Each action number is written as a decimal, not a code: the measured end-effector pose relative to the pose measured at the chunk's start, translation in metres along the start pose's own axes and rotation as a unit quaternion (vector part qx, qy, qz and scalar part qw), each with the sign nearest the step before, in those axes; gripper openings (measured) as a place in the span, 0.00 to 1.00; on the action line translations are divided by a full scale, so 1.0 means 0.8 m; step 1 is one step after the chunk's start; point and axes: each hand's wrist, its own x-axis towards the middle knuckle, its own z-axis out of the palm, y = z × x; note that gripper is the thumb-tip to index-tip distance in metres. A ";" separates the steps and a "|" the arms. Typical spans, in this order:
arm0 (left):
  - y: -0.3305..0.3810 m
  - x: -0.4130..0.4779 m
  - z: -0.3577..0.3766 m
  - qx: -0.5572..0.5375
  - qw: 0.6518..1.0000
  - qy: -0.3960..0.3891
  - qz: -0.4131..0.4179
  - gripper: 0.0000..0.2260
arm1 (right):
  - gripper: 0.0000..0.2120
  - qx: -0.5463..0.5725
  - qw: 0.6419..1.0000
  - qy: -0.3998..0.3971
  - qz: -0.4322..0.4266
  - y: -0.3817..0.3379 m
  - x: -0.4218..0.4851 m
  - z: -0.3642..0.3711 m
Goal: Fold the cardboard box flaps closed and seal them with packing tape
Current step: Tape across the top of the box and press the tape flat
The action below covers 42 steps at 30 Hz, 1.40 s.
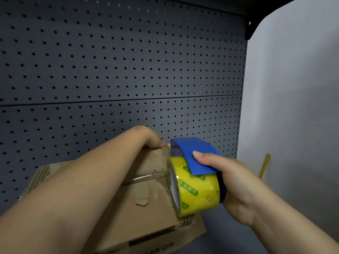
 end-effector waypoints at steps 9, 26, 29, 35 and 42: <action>-0.014 0.001 0.041 -0.160 0.910 0.311 0.224 0.16 | 0.18 -0.019 1.000 -0.016 0.005 -0.005 -0.003 0.002; -0.004 -0.056 0.062 -0.033 0.952 0.273 0.136 0.14 | 0.17 -0.013 0.991 -0.126 0.050 0.014 -0.049 -0.017; 0.003 -0.067 0.067 -0.031 0.948 0.289 0.131 0.16 | 0.18 0.004 0.993 -0.108 0.039 0.024 -0.062 -0.022; 0.006 -0.078 0.071 -0.012 0.949 0.293 0.113 0.19 | 0.16 0.020 0.990 -0.124 0.061 0.049 -0.103 -0.034; 0.002 -0.075 0.070 -0.031 0.953 0.279 0.110 0.16 | 0.12 0.039 0.984 -0.132 0.116 0.068 -0.148 -0.041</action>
